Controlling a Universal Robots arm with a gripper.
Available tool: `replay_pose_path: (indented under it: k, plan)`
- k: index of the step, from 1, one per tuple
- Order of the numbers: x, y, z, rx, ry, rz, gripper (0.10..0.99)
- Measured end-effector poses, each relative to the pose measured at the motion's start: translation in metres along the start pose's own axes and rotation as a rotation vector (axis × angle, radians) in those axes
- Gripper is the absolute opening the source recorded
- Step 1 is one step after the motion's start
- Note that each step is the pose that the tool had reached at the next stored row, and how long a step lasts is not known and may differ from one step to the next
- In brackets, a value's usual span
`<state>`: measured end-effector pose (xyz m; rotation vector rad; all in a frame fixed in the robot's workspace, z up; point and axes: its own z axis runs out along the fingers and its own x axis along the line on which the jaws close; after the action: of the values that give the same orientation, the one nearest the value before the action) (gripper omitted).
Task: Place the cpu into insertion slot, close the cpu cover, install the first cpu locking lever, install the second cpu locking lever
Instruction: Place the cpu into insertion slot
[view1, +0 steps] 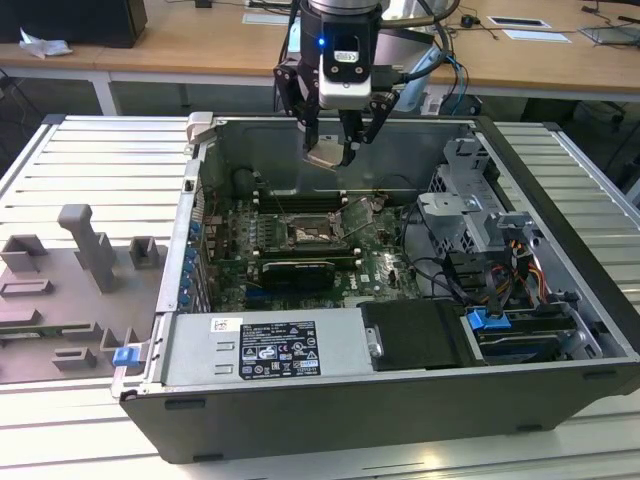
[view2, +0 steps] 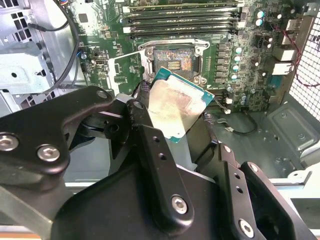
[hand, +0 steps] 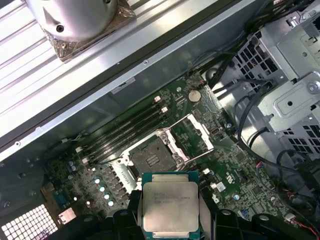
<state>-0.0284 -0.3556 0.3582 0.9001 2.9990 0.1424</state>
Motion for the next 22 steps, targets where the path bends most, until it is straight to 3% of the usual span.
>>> replay_pose_path:
  k: [22]
  plan:
    - [0.0000, 0.0000, 0.0000, -0.002, -0.0085, 0.095, 0.541]
